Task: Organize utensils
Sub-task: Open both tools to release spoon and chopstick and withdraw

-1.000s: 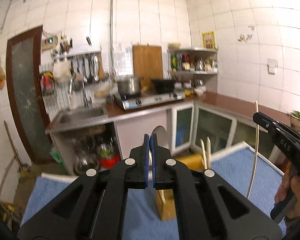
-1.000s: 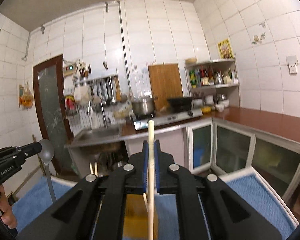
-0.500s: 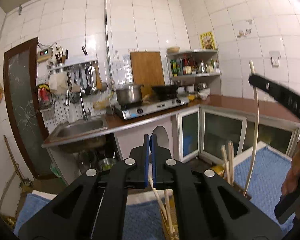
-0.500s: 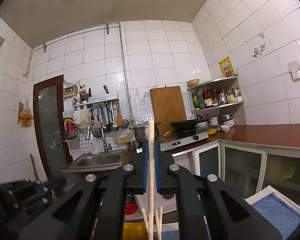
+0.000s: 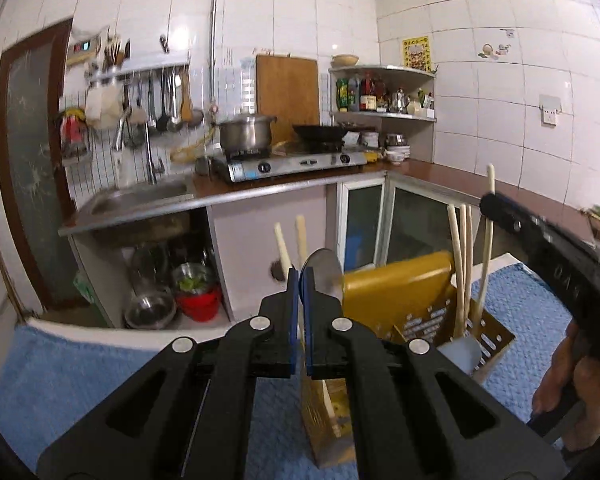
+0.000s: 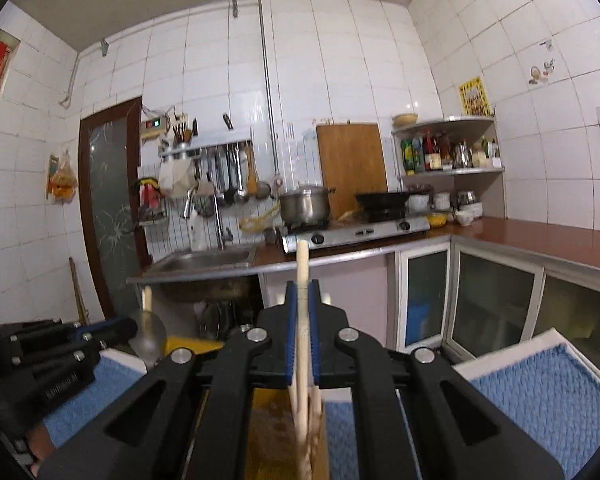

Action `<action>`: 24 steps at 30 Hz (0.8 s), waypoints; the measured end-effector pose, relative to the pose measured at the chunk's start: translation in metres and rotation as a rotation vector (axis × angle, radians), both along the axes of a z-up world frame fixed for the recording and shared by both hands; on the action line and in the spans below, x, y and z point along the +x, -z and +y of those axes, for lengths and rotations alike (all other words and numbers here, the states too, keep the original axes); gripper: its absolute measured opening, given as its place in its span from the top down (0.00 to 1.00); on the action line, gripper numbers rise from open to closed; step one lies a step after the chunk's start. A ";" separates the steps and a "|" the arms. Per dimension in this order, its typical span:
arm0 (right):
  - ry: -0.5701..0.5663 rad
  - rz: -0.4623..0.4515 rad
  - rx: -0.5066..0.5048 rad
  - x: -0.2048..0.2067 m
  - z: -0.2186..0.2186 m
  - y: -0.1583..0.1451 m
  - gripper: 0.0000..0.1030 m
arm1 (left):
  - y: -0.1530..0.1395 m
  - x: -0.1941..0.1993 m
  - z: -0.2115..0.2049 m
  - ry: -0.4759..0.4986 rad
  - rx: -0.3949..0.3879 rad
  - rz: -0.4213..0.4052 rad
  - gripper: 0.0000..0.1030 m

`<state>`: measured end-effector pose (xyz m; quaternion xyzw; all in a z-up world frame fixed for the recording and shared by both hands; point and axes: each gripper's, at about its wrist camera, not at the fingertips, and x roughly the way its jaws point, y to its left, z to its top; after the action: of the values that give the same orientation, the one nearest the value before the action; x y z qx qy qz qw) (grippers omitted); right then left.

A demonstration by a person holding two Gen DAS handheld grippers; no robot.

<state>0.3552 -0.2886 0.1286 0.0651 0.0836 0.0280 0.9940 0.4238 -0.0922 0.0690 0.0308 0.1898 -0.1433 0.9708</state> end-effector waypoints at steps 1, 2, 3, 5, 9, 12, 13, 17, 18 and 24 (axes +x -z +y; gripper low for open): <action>-0.002 0.014 -0.002 -0.001 -0.001 0.003 0.94 | 0.001 0.000 0.002 0.000 -0.008 0.013 0.99; -0.007 0.026 -0.003 -0.002 -0.002 0.005 0.94 | 0.002 -0.001 0.004 0.000 -0.014 0.026 0.99; -0.015 0.040 -0.005 -0.002 -0.002 0.006 0.93 | 0.002 -0.002 0.006 0.004 -0.027 0.041 0.99; -0.029 0.060 0.001 -0.005 -0.004 0.003 0.93 | -0.001 -0.007 0.011 -0.003 -0.050 0.055 0.97; -0.016 0.126 0.022 -0.014 -0.013 -0.013 0.63 | -0.018 -0.016 0.025 -0.009 -0.098 0.114 0.74; 0.003 0.160 0.003 -0.031 -0.017 -0.025 0.53 | -0.031 -0.031 0.038 -0.014 -0.134 0.151 0.46; 0.027 0.177 -0.028 -0.038 -0.017 -0.029 0.53 | -0.035 -0.038 0.042 -0.018 -0.137 0.167 0.42; 0.070 0.265 -0.026 -0.068 -0.027 -0.033 0.49 | -0.038 -0.067 0.054 -0.015 -0.150 0.233 0.20; 0.081 0.285 -0.022 -0.076 -0.030 -0.032 0.47 | -0.037 -0.074 0.057 -0.021 -0.148 0.238 0.11; 0.135 0.412 -0.028 -0.126 -0.042 -0.014 0.37 | -0.021 -0.116 0.059 0.005 -0.098 0.300 0.05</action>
<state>0.2296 -0.3307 0.1424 0.0610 0.2810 -0.0535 0.9563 0.3074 -0.0332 0.0895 -0.0379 0.3254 -0.1576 0.9316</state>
